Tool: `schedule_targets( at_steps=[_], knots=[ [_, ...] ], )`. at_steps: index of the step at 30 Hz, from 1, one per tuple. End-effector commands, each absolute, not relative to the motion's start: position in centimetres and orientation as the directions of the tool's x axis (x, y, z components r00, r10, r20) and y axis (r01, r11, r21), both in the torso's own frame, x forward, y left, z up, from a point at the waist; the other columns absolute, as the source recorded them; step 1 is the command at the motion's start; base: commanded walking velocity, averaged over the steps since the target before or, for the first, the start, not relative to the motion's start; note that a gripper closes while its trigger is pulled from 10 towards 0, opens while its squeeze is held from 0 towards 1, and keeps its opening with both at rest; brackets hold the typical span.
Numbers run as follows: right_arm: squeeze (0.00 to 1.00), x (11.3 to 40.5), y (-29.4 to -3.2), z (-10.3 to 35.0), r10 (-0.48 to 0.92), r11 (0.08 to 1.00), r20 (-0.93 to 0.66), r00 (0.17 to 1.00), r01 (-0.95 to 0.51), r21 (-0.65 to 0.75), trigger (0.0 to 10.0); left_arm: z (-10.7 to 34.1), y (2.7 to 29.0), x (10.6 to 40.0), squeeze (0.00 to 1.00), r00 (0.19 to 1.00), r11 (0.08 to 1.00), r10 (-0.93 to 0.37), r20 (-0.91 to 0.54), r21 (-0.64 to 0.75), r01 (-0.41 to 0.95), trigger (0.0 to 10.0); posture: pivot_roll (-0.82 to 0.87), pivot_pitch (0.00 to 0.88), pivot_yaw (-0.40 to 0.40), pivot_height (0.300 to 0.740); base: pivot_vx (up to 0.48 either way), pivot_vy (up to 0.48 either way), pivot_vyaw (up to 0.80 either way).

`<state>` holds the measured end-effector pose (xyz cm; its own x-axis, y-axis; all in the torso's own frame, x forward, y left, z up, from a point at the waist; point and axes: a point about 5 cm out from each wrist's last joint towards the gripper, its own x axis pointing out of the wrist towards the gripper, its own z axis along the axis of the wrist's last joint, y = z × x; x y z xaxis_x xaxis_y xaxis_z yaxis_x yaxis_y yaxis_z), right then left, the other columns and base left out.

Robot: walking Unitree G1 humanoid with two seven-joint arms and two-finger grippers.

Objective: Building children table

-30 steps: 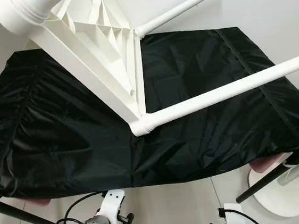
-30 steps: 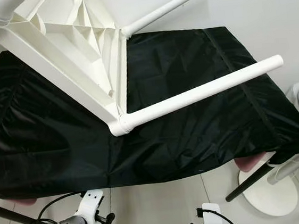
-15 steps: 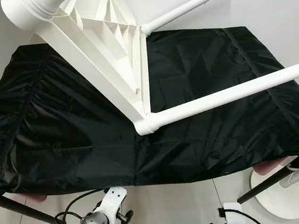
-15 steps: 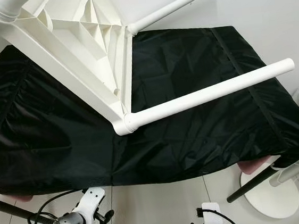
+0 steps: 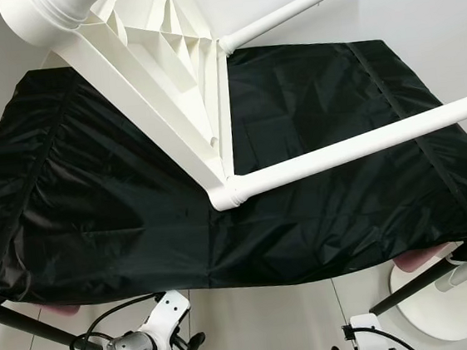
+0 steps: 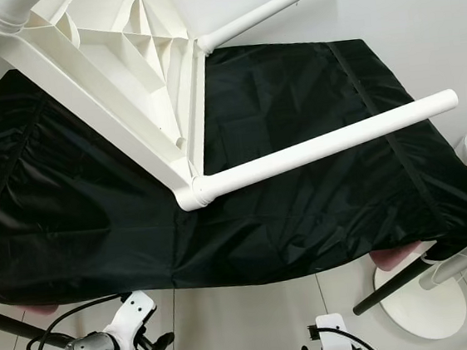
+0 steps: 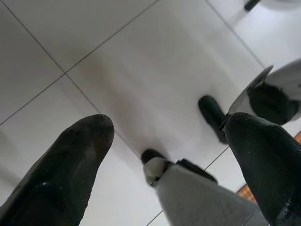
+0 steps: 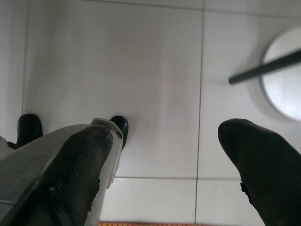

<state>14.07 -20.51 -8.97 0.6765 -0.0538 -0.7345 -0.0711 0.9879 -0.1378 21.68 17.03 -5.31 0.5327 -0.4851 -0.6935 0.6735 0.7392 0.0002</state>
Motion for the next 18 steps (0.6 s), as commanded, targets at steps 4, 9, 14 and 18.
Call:
schedule_targets(
  at_steps=[4,9,14,18],
  knots=[
    [0.0,14.0,-20.1,-8.7,0.041,0.972,-0.709,0.704,-0.193,-0.135,10.0,-5.0,17.1,20.3,0.0,0.37,0.595,-0.676,-0.637,-0.176,0.784,10.0,0.02,0.009,-0.013,0.74,0.0,0.0,0.0],
    [0.0,14.3,-20.3,-8.1,0.129,0.953,-0.67,0.731,-0.277,-0.119,10.0,-3.9,17.4,19.2,0.0,0.157,0.34,-0.816,-0.556,-0.242,0.909,10.0,0.03,0.015,-0.021,0.74,0.0,0.0,0.0],
    [0.0,15.3,-20.1,-7.1,0.207,0.933,-0.609,0.766,-0.342,-0.113,10.0,-3.1,17.1,18.9,0.0,0.029,0.19,-0.86,-0.51,-0.266,0.945,10.0,0.04,0.023,-0.026,0.74,0.0,0.0,0.0],
    [0.0,16.8,-19.7,-5.6,0.321,0.892,-0.518,0.793,-0.437,-0.116,10.0,-1.5,16.5,19.5,0.0,-0.06,0.057,-0.893,-0.446,-0.245,0.968,10.0,0.04,0.026,-0.026,0.74,0.0,0.0,0.0]
  ],
)
